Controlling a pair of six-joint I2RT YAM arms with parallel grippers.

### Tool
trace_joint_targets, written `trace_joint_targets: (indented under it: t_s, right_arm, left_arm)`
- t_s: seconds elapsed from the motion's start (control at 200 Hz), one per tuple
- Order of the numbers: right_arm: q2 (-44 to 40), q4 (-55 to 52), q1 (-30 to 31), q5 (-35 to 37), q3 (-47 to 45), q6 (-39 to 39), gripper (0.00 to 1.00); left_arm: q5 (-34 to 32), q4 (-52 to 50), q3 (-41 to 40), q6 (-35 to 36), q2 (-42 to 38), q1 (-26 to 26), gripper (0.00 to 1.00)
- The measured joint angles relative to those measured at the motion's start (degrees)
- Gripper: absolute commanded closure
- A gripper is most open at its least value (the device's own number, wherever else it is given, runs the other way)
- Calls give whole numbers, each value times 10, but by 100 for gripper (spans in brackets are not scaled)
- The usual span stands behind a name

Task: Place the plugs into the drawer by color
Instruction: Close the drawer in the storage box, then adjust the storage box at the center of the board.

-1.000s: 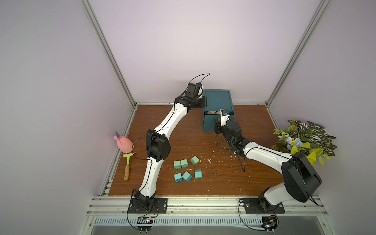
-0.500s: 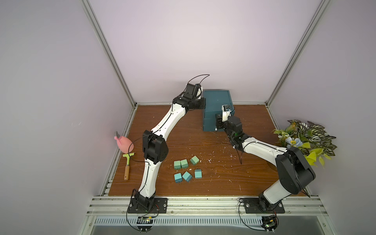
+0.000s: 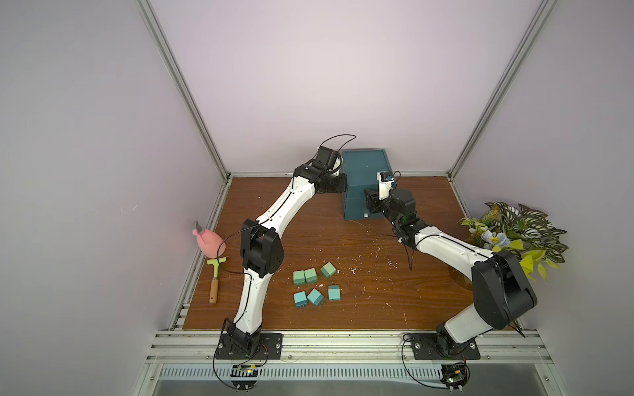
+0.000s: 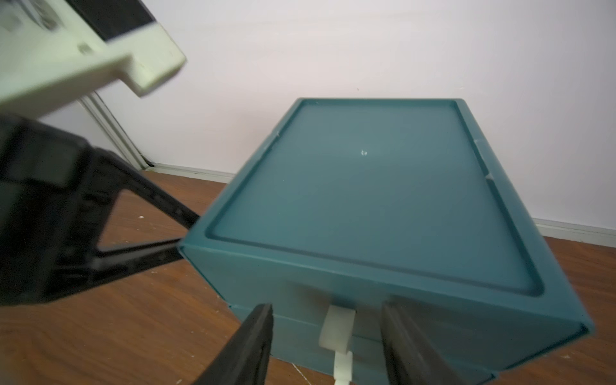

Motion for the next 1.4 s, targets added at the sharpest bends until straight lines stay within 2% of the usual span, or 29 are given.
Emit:
trace_joint_targets:
  t_s: [0.235, 0.455, 0.61, 0.786, 0.926, 1.061, 1.401]
  right_arm:
    - [25, -116, -68, -68, 183, 54, 39]
    - [129, -205, -120, -92, 329, 87, 31]
    - [212, -272, -144, -120, 398, 102, 26]
    - [276, -326, -157, -157, 445, 108, 28]
    - [285, -330, -160, -207, 459, 114, 33]
    - [288, -330, -158, -222, 460, 114, 41]
    - [353, -343, -141, -226, 559, 110, 42]
  left_arm:
    - [-12, -3, 59, -1, 0, 2, 64]
    - [-5, -2, 121, -2, 10, 2, 54]
    - [9, 1, 135, -2, 36, 2, 54]
    - [30, 0, 135, -4, 70, 2, 54]
    - [37, -3, 135, -4, 79, 2, 54]
    - [38, -5, 135, -4, 79, 1, 54]
    - [21, -13, 113, -4, 61, 0, 54]
